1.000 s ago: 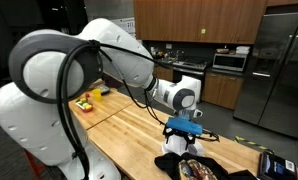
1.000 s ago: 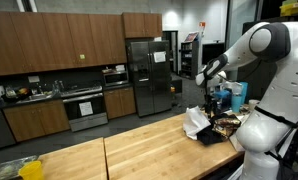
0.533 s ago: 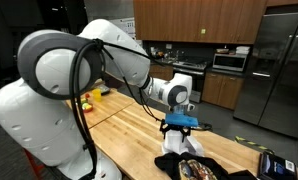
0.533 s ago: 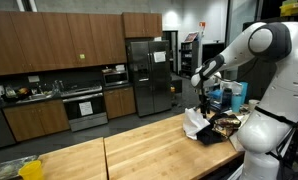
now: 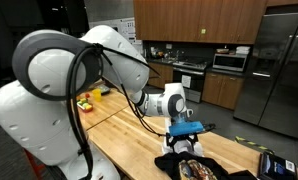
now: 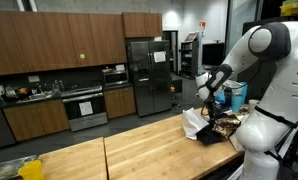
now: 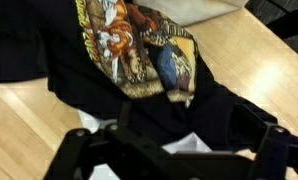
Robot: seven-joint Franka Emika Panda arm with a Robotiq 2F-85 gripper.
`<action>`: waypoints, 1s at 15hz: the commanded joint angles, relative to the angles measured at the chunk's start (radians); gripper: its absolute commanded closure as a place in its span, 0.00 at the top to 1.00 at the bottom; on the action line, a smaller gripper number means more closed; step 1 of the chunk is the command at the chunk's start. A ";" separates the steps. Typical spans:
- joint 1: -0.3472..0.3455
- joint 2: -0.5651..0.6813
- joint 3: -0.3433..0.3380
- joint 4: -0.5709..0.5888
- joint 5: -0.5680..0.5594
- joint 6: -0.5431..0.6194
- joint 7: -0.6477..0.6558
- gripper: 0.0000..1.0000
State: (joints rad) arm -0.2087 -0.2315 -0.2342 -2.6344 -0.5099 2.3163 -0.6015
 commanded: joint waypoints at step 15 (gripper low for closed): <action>-0.158 0.010 -0.186 -0.100 -0.170 0.162 0.040 1.00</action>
State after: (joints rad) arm -0.4159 -0.2293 -0.3912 -2.7419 -0.8664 2.5766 -0.4637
